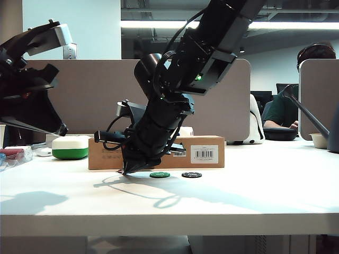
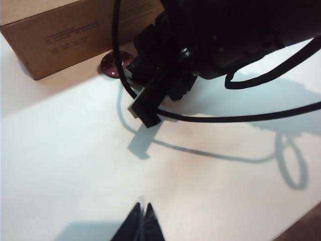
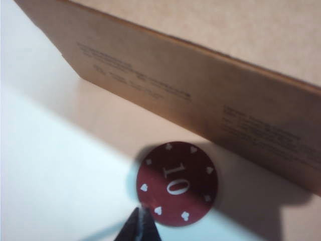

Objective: Push the chip with the lowest value in the row forward next to the rectangular box.

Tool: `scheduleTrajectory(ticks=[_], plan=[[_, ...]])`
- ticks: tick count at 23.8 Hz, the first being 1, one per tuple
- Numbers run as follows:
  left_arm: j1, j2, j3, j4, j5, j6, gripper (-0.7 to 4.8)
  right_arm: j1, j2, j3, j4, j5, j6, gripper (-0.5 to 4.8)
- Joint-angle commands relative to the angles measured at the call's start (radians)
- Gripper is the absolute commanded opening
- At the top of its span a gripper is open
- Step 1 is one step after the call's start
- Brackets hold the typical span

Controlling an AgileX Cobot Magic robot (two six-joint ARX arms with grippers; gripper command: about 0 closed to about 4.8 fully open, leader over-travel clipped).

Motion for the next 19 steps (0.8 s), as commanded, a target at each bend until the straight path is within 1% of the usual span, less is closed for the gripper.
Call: scheduleTrajectory(ticks=[1, 4, 7, 19], plan=[[-0.001, -0.003, 0.003, 0.013, 0.000, 0.004, -0.05, 0.001, 0.017, -0.007, -0.056, 0.011, -0.005, -0.06], [-0.001, -0.003, 0.003, 0.013, 0.000, 0.004, -0.05, 0.001, 0.017, -0.007, -0.054, 0.018, -0.007, -0.06], [-0.001, -0.003, 0.003, 0.013, 0.000, 0.004, -0.05, -0.002, 0.017, -0.007, -0.045, 0.045, -0.010, -0.06], [-0.001, -0.003, 0.003, 0.013, 0.000, 0.004, -0.05, -0.003, 0.010, -0.006, -0.041, 0.033, -0.010, -0.06]])
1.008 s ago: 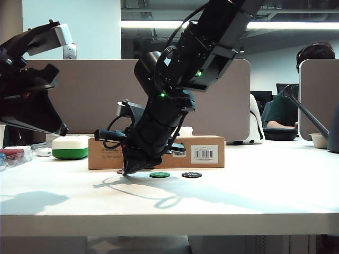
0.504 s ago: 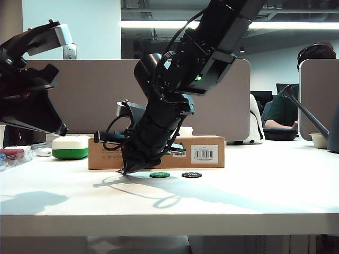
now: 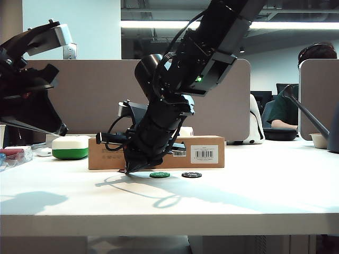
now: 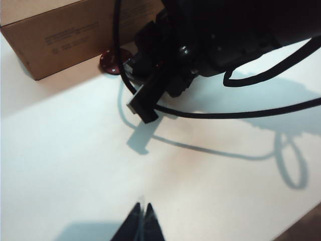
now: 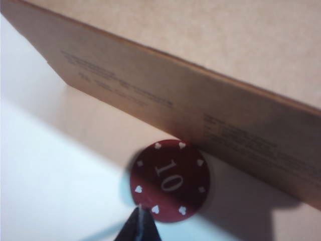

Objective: Push the chip with the lowest value in the row forward next to the rectangular box.

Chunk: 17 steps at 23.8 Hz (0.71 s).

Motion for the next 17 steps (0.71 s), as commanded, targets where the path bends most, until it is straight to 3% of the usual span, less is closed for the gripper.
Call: scheduleTrajectory(ticks=[1, 17], plan=[[-0.001, -0.003, 0.003, 0.013, 0.000, 0.004, -0.05, 0.000, -0.001, -0.006, -0.066, 0.001, -0.003, -0.06], [-0.001, -0.002, 0.003, 0.013, 0.000, 0.004, -0.05, 0.001, -0.260, -0.008, -0.317, 0.036, -0.003, -0.06]])
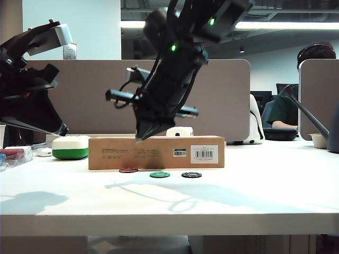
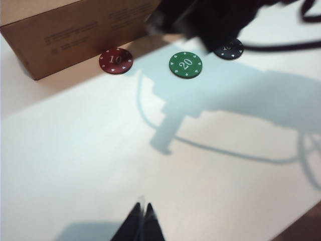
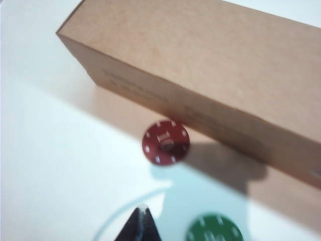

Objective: Push the chip with the lowest value in the row forward next to the rectangular box.

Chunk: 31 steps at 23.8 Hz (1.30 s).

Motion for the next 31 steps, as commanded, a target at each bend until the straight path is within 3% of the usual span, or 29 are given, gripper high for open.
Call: scheduleTrajectory(ticks=[1, 5, 11, 16, 22, 31], plan=[[-0.001, -0.003, 0.003, 0.013, 0.000, 0.004, -0.05, 0.003, -0.066, 0.003, -0.102, 0.053, -0.003, -0.06], [-0.001, -0.002, 0.003, 0.013, 0.000, 0.004, -0.05, 0.004, -0.167, -0.020, -0.180, 0.097, -0.011, -0.06], [-0.001, -0.002, 0.003, 0.013, 0.000, 0.004, -0.05, 0.004, -0.365, -0.170, -0.176, 0.111, -0.010, -0.06], [-0.001, -0.002, 0.003, 0.013, 0.000, 0.004, -0.05, 0.004, -0.739, -0.480, -0.116, 0.111, 0.000, -0.06], [-0.001, -0.002, 0.003, 0.013, 0.000, 0.004, -0.05, 0.009, -1.053, -0.697, -0.131, 0.112, 0.007, -0.06], [-0.001, -0.011, 0.003, 0.012, -0.002, 0.004, -0.05, 0.009, -1.506, -0.860, -0.323, 0.109, 0.190, -0.06]])
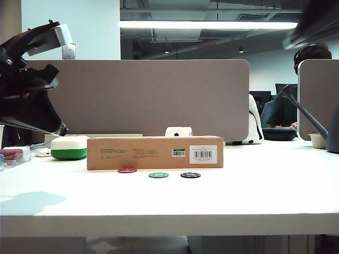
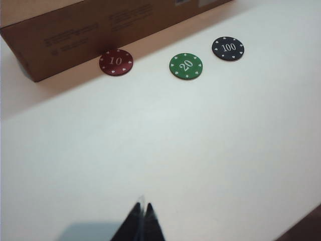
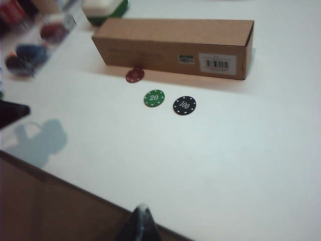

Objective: Push the chip with the lowest value in the row forward next to the rectangular box.

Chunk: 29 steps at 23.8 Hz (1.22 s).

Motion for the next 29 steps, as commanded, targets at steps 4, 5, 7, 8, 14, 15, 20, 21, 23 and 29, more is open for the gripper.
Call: scheduleTrajectory(ticks=[4, 5, 7, 8, 14, 15, 20, 21, 23, 29], plan=[[0.000, -0.071, 0.003, -0.001, 0.002, 0.004, -0.05, 0.000, -0.251, -0.060, -0.074, -0.013, 0.084, -0.06], [0.000, -0.092, 0.003, -0.003, 0.002, 0.004, -0.05, 0.000, -0.275, -0.065, -0.090, -0.012, 0.095, -0.06], [0.002, -0.167, 0.003, -0.003, 0.002, 0.004, -0.05, -0.001, -0.341, -0.066, -0.169, -0.004, 0.113, -0.06], [0.003, -0.196, 0.003, -0.003, 0.002, 0.004, -0.05, -0.001, -0.361, -0.066, -0.192, -0.005, 0.115, -0.06], [0.083, -0.380, 0.003, -0.003, 0.002, 0.004, -0.05, -0.001, -0.452, -0.066, -0.204, -0.027, 0.139, -0.06], [0.105, -0.406, 0.003, -0.003, 0.002, 0.004, -0.05, -0.001, -0.460, -0.066, -0.204, -0.027, 0.139, -0.06], [0.208, -0.517, 0.003, -0.003, 0.000, 0.004, -0.05, -0.001, -0.475, -0.066, -0.205, -0.027, 0.139, -0.06], [0.226, -0.537, 0.003, -0.003, 0.001, 0.004, -0.05, -0.001, -0.475, -0.066, -0.206, -0.027, 0.138, -0.06], [0.259, -0.581, 0.003, -0.003, 0.001, 0.004, -0.05, -0.001, -0.475, -0.066, -0.206, -0.027, 0.138, -0.06], [0.366, -0.721, 0.003, -0.003, 0.002, 0.004, -0.05, -0.001, -0.475, -0.066, -0.206, -0.027, 0.135, -0.06]])
